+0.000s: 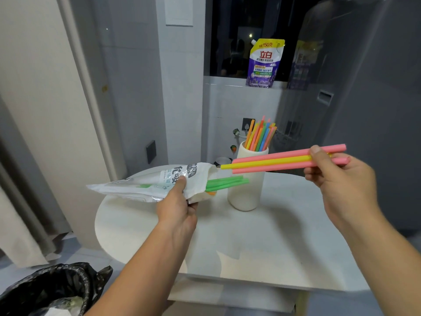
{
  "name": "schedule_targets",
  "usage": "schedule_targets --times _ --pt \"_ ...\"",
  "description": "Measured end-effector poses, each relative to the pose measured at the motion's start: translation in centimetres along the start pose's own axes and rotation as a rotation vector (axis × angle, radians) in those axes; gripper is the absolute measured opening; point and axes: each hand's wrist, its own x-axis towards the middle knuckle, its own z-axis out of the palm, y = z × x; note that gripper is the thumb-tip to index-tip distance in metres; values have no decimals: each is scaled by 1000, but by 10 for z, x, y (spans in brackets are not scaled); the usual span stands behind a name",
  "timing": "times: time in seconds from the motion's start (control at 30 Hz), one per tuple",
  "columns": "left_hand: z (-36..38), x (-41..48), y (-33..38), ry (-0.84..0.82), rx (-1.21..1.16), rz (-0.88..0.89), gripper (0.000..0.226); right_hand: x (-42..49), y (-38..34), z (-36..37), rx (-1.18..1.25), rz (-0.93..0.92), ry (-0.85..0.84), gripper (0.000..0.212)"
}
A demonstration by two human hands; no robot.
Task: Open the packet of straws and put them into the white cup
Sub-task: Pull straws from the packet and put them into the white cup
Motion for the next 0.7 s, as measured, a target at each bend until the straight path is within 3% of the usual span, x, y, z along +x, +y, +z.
schedule_targets --times 0.3,0.43,0.7 --pt "1 -7 -11 -34 57 -18 41 22 -37 -11 -174 -281 103 18" --pt "3 -10 -18 -44 82 -7 45 27 -46 -1 -314 -370 79 19" --pt "2 -12 -17 -59 82 3 47 45 -53 17 -545 -381 -70 21"
